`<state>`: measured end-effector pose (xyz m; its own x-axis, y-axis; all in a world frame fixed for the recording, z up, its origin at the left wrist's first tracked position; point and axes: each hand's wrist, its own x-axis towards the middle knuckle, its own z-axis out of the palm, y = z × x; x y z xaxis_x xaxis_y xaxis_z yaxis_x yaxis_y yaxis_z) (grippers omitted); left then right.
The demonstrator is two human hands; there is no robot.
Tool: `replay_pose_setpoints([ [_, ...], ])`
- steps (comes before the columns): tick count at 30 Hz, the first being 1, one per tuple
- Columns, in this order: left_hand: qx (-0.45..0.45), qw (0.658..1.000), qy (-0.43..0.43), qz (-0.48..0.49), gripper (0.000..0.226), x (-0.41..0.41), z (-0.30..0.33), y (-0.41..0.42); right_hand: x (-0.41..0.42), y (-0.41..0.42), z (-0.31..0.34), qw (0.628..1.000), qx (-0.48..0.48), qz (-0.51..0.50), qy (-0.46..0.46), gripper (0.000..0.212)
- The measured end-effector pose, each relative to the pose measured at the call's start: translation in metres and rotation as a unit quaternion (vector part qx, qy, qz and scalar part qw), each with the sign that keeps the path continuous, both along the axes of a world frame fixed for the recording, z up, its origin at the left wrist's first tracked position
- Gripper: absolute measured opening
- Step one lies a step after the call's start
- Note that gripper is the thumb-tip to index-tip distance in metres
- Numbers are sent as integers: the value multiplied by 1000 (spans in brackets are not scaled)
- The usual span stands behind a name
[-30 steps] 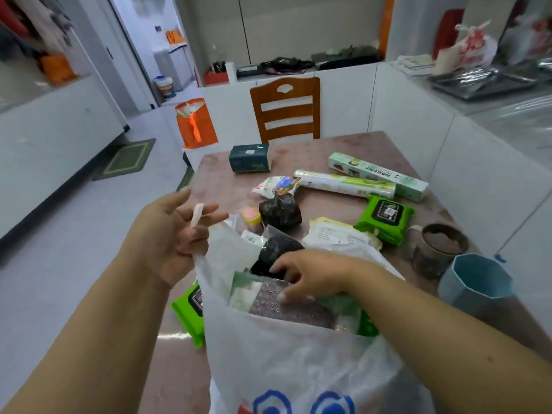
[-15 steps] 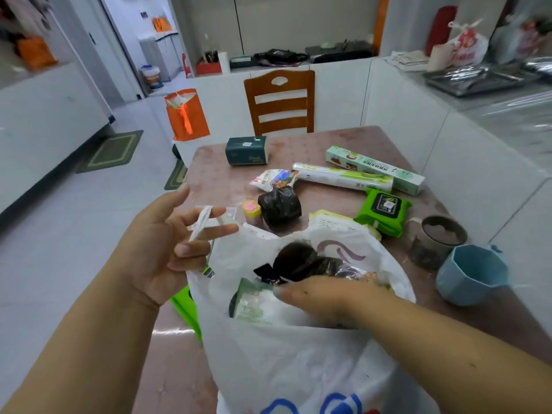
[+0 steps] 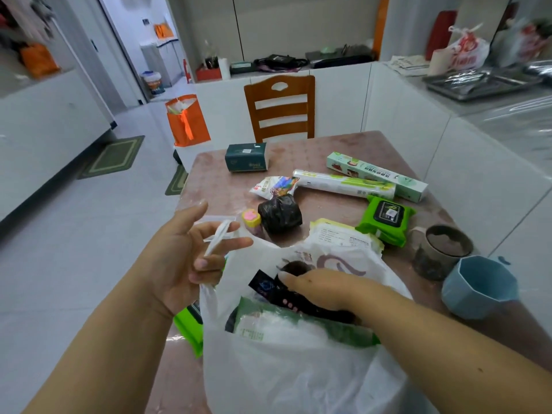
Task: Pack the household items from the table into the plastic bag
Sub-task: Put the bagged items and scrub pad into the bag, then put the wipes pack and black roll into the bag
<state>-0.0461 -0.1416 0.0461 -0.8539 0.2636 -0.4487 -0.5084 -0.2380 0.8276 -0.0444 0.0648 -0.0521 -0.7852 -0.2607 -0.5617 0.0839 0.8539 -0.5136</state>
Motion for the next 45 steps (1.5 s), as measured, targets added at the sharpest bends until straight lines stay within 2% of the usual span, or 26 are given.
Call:
replay_pose_setpoints([
  [2,-8,1000,6,-1,47,-3,2,1,-15,9,12,995,-37,-21,93,40],
  [3,-13,1000,8,-3,47,-4,1,1,-27,17,17,982,-55,-67,166,34],
  [4,-19,1000,8,-6,47,-5,1,1,-42,29,18,959,-83,-136,235,34],
  [6,-45,999,7,-14,47,-8,-1,3,-72,55,18,917,-107,-238,301,40],
  [7,-66,998,8,-18,48,-11,-1,4,-87,68,16,917,-81,-248,301,38],
  [9,-123,992,14,-22,53,-22,-2,5,-112,84,9,941,6,-218,260,34],
  [12,-253,967,31,-21,64,-48,-6,2,-133,87,-11,970,130,-117,170,30],
  [15,-348,937,38,-3,70,-81,-14,-2,-144,85,-30,968,231,-44,82,55],
  [18,-367,929,40,16,63,-109,-35,0,-157,80,-46,960,278,-4,39,51],
  [20,-427,902,56,5,50,-126,-59,2,-167,77,-53,957,290,-2,29,57],
  [23,-541,830,93,-99,32,-144,-105,7,-175,75,-57,960,279,-13,33,67],
  [26,-645,732,93,-199,38,-154,-135,18,-180,74,-61,971,234,-8,40,68],
  [29,-670,704,75,-222,55,-154,-146,30,-181,71,-68,982,180,-23,45,65],
  [32,-668,715,59,-196,67,-151,-150,34,-180,71,-74,987,154,-30,42,65],
  [37,-611,761,-17,-217,79,-152,-150,27,-178,75,-75,994,98,-39,22,39],
  [39,-576,787,-29,-217,74,-151,-148,28,-178,78,-70,995,78,-50,32,37],
  [42,-570,790,-16,-225,54,-146,-149,37,-179,85,-60,994,24,-100,37,35],
  [45,-562,807,0,-181,55,-150,-149,44,-179,94,-52,989,-23,-139,38,37],
])
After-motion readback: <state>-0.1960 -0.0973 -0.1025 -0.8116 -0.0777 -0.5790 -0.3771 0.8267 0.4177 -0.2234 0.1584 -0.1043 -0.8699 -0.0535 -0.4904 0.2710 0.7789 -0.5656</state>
